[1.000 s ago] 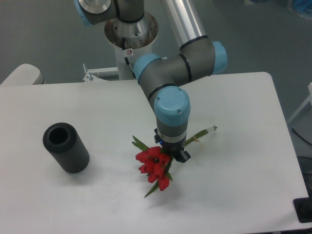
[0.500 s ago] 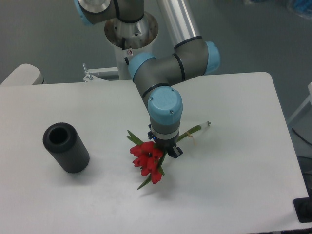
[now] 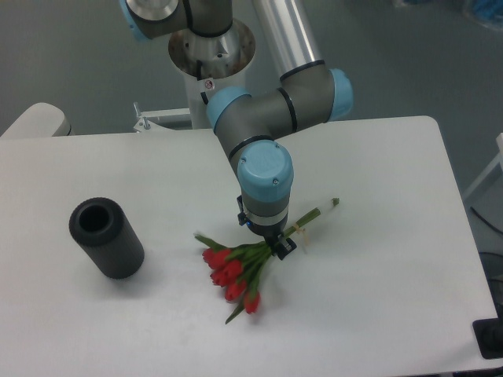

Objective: Place the flowers on the table

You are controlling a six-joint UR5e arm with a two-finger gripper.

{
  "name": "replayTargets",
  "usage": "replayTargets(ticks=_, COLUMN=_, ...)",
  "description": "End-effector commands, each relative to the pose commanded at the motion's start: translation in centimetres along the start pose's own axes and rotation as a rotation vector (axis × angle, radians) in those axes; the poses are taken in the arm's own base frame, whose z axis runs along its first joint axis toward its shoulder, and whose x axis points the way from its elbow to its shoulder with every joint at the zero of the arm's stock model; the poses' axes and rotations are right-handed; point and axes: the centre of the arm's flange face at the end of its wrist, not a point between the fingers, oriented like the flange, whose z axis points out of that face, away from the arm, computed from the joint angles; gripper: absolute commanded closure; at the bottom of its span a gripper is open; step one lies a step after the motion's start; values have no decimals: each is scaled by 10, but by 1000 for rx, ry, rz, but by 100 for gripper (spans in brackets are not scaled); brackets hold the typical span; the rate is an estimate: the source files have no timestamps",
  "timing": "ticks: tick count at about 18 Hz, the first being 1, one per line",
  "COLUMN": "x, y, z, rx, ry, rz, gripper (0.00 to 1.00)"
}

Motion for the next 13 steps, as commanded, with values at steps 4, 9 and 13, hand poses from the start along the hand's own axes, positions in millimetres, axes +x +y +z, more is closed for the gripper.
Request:
replayTargets(ticks=4, x=-18, y=16, z=-12, rx=9, ry=-28, rz=1, gripper=0)
replayTargets(ticks=9, x=-56, y=48, z=-25, rx=14, ry=-62, rz=16, gripper=0)
replayTargets(ticks=13, x=-96, y=60, z=-28, rx=18, ry=-98, rz=-6, gripper=0)
